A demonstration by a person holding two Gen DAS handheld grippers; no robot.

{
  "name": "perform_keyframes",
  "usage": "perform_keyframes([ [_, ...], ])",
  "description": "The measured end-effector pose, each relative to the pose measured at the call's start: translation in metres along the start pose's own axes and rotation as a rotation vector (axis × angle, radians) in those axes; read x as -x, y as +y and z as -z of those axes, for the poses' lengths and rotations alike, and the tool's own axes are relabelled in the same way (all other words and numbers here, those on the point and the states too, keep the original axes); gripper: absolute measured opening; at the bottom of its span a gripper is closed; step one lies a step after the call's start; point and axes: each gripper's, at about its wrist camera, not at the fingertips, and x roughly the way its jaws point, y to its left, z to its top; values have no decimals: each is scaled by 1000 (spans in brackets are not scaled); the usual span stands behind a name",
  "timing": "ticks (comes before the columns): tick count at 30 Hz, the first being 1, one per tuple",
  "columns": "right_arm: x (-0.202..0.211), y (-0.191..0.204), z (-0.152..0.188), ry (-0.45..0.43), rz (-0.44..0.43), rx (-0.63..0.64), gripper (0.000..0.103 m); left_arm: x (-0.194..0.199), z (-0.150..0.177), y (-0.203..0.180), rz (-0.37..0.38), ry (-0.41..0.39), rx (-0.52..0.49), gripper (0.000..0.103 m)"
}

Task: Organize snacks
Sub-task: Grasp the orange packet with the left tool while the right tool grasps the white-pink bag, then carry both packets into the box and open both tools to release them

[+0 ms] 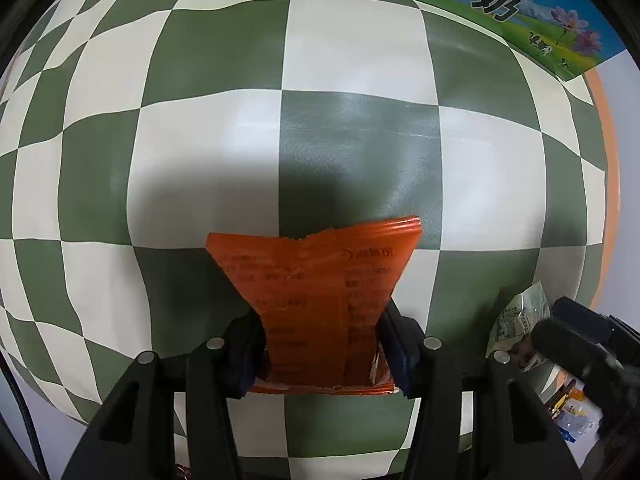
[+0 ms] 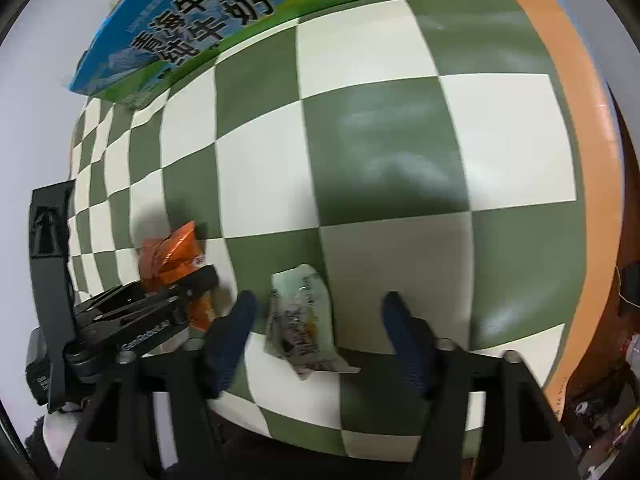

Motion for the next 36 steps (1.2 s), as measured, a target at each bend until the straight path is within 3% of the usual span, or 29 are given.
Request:
perform_keyframes([
  [4, -18, 14, 2, 38, 64, 53, 75, -7, -4, 21, -4, 1, -2, 50],
  [8, -25, 20, 4, 6, 134, 86, 55, -18, 0, 33, 10, 11, 16, 55],
  [12, -23, 20, 5, -11, 127, 84, 54, -21, 2, 28, 14, 1, 23, 55],
  [15, -19, 16, 4, -23, 111, 76, 53, -17, 5, 34, 39, -12, 49, 47],
  [23, 12, 6, -1, -65, 31, 38, 53, -3, 5, 50, 67, -31, 75, 46],
  [29, 61, 7, -19, -140, -45, 32, 53, 36, -6, 54, 112, -102, 72, 46],
  [36, 133, 22, -62, -262, -126, 61, 53, 121, -48, 32, 204, -243, 20, 46],
])
